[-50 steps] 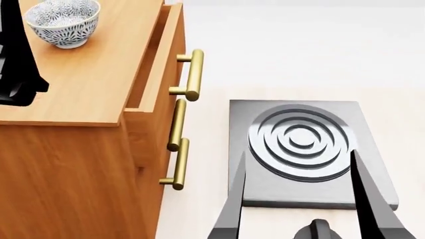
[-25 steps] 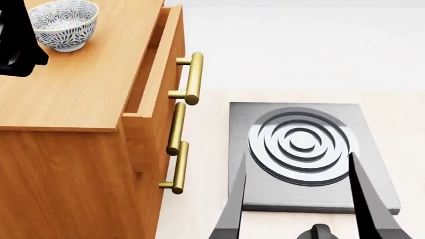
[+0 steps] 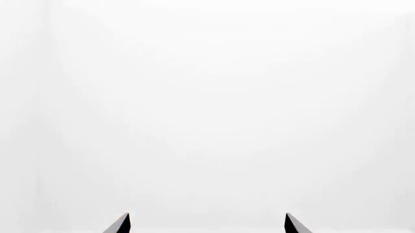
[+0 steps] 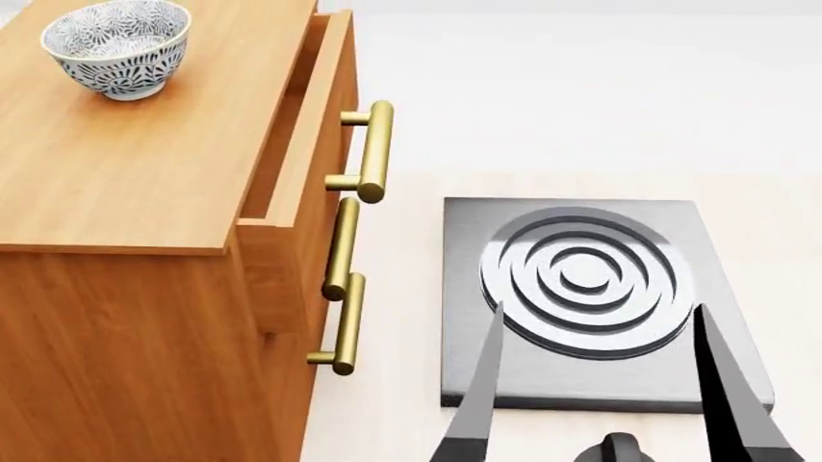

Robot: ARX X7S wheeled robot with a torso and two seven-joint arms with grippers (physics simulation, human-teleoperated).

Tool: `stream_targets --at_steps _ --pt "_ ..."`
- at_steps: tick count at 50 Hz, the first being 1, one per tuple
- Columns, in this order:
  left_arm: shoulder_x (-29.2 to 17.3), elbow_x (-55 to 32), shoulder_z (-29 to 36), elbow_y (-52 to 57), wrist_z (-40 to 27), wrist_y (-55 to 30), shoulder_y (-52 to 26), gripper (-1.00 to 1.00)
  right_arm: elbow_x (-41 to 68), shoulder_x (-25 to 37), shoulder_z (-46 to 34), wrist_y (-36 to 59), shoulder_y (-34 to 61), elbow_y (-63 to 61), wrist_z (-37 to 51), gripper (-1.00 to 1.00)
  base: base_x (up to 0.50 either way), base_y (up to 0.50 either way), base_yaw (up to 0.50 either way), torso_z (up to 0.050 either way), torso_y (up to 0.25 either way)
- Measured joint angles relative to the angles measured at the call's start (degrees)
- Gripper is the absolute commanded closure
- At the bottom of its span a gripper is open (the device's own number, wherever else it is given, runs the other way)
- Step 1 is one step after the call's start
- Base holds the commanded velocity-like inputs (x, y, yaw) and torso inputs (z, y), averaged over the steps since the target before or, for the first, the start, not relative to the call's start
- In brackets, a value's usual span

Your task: Pick the akita bowl on the wooden cabinet and place it on the plate.

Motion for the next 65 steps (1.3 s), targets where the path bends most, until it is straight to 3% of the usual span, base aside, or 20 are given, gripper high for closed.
stream_targets --at_steps 24,30,48,57,65 --pt "8.1 9.2 5.4 -60.8 16.9 19.8 -28.4 -1.0 0.0 1.5 0.9 -1.6 -1.3 0.8 0.4 -1.0 0.0 0.0 0.0 0.0 0.0" --pt "9.8 11.7 5.8 -71.1 19.9 22.0 -33.5 -1.0 -0.2 1.5 0.9 -1.7 -1.5 0.9 0.3 -1.0 0.0 0.0 0.0 0.0 0.0" --pt "11.4 24.2 0.4 -81.7 24.5 14.1 -40.0 -1.0 -0.8 1.4 1.1 -2.1 -2.0 0.9 0.0 -1.0 0.0 0.0 0.0 0.0 0.0" --pt "11.6 26.8 3.9 -83.0 24.0 8.0 -41.4 -1.0 -0.9 1.7 1.4 -2.3 -2.2 0.7 0.0 -1.0 0.0 0.0 0.0 0.0 0.0" --pt "11.5 30.9 0.4 -83.4 22.9 4.4 -41.2 -1.0 -1.1 1.6 1.5 -2.5 -2.3 0.7 -0.1 -1.0 0.0 0.0 0.0 0.0 0.0"
